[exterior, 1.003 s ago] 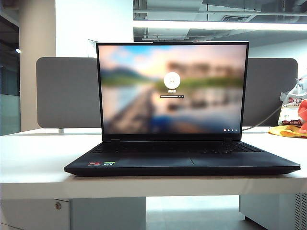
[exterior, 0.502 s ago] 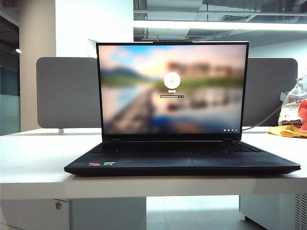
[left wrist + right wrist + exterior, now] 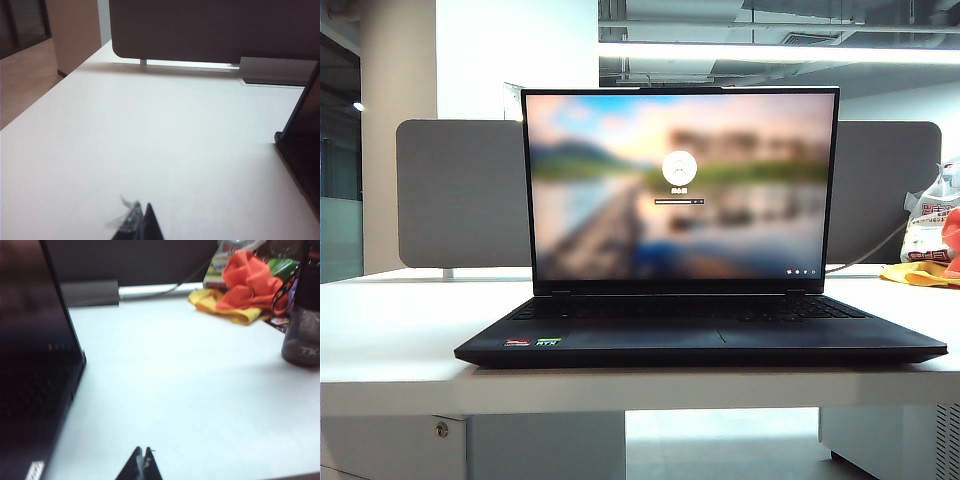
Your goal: Open the lid of the laptop and use the keypad to enter the password "123".
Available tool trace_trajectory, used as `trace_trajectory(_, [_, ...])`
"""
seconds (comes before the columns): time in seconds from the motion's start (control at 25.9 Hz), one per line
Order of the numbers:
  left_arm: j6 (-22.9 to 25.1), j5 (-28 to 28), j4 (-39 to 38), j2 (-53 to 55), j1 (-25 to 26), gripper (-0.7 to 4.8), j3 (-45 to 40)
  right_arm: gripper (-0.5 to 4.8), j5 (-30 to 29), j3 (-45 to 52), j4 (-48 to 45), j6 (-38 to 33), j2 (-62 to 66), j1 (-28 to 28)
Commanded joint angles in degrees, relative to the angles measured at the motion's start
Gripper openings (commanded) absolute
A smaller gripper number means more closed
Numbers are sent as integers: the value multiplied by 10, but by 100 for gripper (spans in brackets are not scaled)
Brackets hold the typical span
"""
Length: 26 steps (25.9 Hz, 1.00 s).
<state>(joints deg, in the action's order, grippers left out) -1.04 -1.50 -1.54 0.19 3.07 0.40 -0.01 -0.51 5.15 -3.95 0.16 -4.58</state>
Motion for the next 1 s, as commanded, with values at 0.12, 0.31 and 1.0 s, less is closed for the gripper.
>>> trace_trajectory(0.12, [2,2,3,0,0,-4,0,-1,-4,2,7,46,0,0])
trace_trajectory(0.31, [2,2,3,0,0,-4,0,-1,-14,2,11,56,0,4])
trace_trajectory(1.0, [2,2,3,0,0,-4,0,-1,-14,2,2,55,0,8])
